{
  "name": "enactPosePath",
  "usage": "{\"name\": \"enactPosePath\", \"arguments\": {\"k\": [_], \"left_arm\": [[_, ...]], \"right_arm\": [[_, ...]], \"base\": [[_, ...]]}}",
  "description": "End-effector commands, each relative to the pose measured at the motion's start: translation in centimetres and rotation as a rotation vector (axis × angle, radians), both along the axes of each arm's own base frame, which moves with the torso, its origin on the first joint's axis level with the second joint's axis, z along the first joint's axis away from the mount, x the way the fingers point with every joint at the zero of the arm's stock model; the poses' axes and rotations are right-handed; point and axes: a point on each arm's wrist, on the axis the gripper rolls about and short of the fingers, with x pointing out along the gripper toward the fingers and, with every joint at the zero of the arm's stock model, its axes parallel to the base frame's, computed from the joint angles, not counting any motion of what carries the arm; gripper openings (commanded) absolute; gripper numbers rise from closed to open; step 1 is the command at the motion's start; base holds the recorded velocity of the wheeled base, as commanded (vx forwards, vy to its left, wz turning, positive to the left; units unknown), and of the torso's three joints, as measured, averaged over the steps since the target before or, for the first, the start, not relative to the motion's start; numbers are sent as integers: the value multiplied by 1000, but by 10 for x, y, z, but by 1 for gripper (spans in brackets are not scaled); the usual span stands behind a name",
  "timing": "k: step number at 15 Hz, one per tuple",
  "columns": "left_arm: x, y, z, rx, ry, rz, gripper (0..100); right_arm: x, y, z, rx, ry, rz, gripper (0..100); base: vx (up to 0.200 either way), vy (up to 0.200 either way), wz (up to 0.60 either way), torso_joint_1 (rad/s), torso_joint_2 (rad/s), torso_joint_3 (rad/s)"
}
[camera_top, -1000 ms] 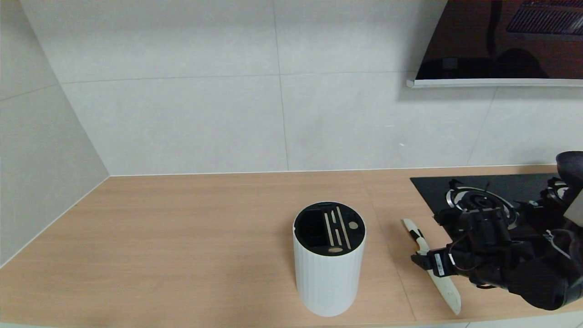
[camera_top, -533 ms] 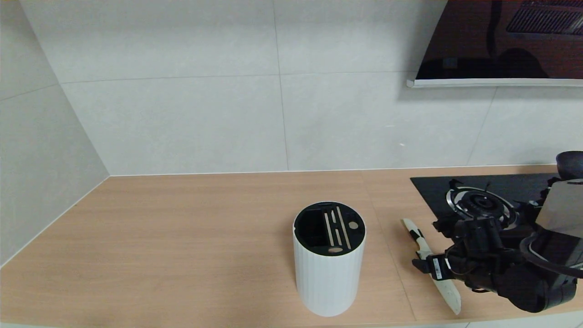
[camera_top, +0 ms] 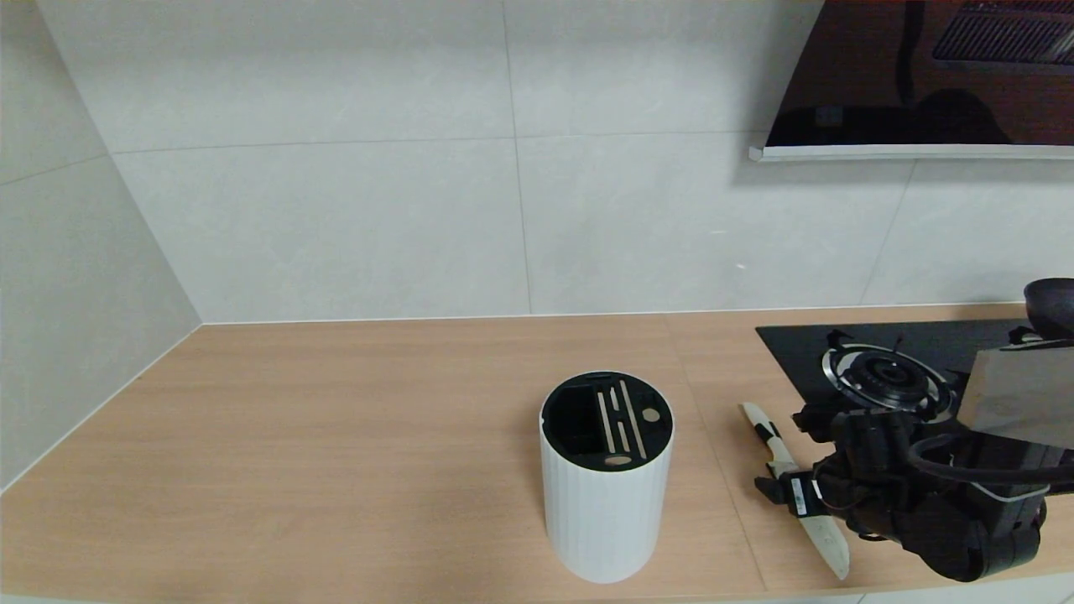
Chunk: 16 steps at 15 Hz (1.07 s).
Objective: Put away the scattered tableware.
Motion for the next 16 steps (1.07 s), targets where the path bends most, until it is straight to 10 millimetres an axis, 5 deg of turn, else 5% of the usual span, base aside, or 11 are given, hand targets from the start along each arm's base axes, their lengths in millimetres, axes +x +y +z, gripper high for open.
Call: {"name": "enactPosePath", "arguments": {"k": [1, 8, 9, 16], "left_arm": [[0, 0, 0, -2, 0, 0, 100], [0, 0, 0, 0, 2, 0, 100], [0, 0, 0, 0, 0, 0, 100], [0, 0, 0, 0, 0, 0, 100]], "right_arm": [[5, -2, -6, -1, 7, -11, 100], [6, -4, -10, -2, 13, -16, 100], [7, -4, -10, -2, 11, -16, 0], [8, -3, -10, 2, -4, -17, 0]], "base": [[0, 0, 0, 0, 0, 0], [0, 0, 0, 0, 0, 0], [0, 0, 0, 0, 0, 0], [0, 0, 0, 0, 0, 0]]}}
